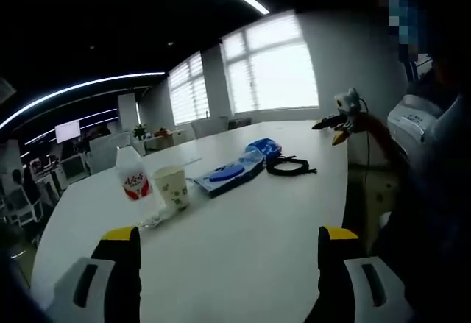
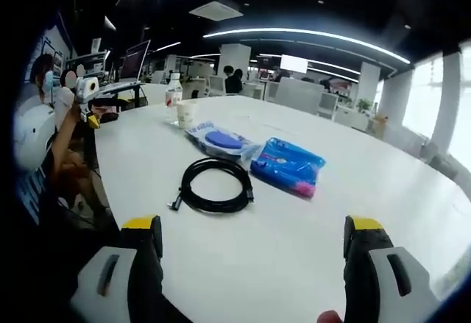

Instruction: Arrange the tabletop items into an orderly group along one side of the table until the central work area is clear of visible clutter.

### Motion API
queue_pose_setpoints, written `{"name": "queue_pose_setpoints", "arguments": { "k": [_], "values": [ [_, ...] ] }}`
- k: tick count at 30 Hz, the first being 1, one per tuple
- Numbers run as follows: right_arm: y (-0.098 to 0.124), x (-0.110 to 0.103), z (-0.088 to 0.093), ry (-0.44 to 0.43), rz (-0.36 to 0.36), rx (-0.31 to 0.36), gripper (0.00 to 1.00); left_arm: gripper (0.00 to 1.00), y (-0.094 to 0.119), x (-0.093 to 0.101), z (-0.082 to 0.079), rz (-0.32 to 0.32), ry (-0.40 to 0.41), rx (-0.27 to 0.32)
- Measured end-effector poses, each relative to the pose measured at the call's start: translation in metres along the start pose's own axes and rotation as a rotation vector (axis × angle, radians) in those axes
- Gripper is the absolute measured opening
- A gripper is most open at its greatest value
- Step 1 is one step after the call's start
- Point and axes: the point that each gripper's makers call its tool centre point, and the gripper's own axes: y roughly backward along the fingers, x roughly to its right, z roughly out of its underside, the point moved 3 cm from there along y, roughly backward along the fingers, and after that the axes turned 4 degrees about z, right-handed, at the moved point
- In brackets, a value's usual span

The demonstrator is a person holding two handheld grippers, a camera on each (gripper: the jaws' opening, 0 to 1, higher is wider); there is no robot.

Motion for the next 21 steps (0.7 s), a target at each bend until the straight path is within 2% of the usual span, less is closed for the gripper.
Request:
{"name": "queue_pose_setpoints", "arguments": {
  "k": [9, 21],
  "values": [
    [0.005, -0.003, 0.007, -0.004, -0.003, -0.002, 1.0, 1.0, 0.017, -0.005, 0.006, -0.037, 0.017, 0.023],
    [0.006, -0.004, 0.012, -0.008, 0.0, -0.018, 1.0, 1.0, 0.018, -0.006, 0.016, -0.05, 0.031, 0.001]
  ]
}}
